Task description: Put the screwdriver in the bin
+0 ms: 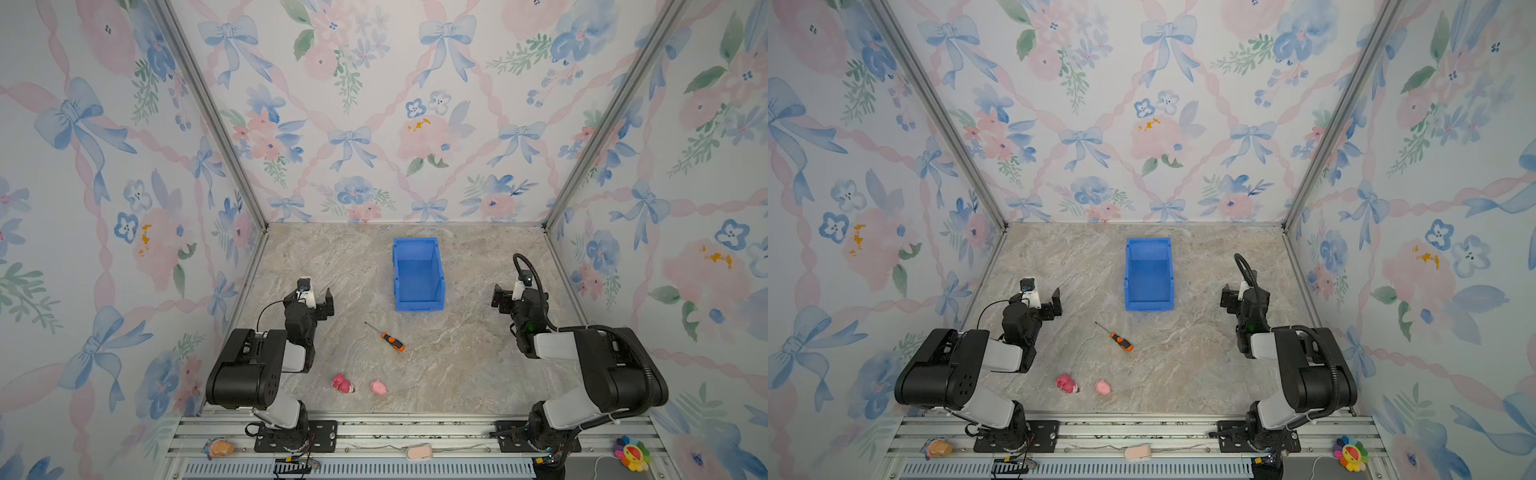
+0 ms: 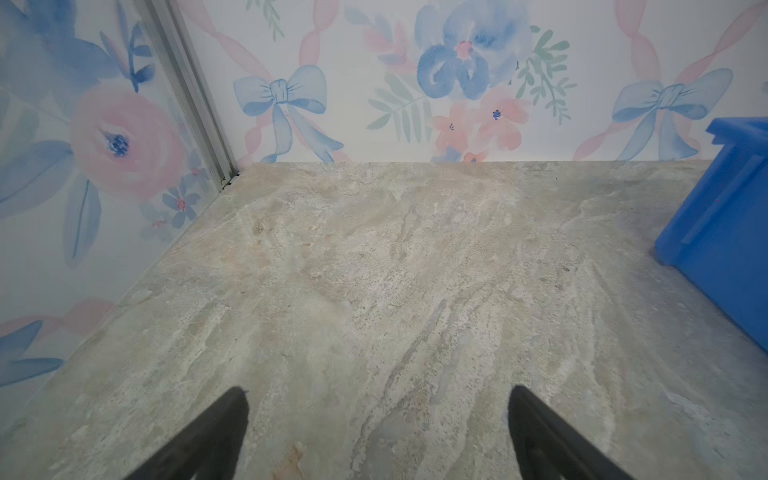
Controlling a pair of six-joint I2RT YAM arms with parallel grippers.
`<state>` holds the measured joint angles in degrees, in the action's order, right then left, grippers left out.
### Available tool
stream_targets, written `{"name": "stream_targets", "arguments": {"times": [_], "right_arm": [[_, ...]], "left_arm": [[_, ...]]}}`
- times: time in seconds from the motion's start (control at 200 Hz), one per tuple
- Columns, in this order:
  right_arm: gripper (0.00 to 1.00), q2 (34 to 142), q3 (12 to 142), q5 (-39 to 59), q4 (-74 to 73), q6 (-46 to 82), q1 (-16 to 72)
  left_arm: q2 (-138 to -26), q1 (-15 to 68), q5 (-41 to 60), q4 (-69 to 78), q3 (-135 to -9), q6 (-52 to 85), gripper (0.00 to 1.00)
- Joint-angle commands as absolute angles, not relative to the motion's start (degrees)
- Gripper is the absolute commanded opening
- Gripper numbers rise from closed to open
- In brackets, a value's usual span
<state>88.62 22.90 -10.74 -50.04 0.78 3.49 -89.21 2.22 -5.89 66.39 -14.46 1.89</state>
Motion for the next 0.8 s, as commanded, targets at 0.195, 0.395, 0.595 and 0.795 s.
{"name": "stream_targets", "arguments": {"times": [0.195, 0.395, 0.595, 0.795], "right_arm": [[0.97, 88.59, 22.58, -11.34, -51.68, 0.44, 3.96], [0.96, 88.66, 22.63, -11.33, -51.55, 0.37, 3.95], [0.97, 88.59, 22.62, -10.98, -51.56, 0.53, 3.73], [0.97, 88.60, 22.67, -10.99, -51.44, 0.53, 3.78]], "left_arm": [[-89.43, 2.17, -5.14, 67.93, -14.28, 0.97, 0.98], [-89.45, 2.18, -5.13, 67.90, -14.28, 0.96, 0.98], [-89.47, 2.15, -5.18, 67.94, -14.31, 0.99, 0.98], [-89.43, 2.19, -5.18, 67.94, -14.25, 0.97, 0.98]]}}
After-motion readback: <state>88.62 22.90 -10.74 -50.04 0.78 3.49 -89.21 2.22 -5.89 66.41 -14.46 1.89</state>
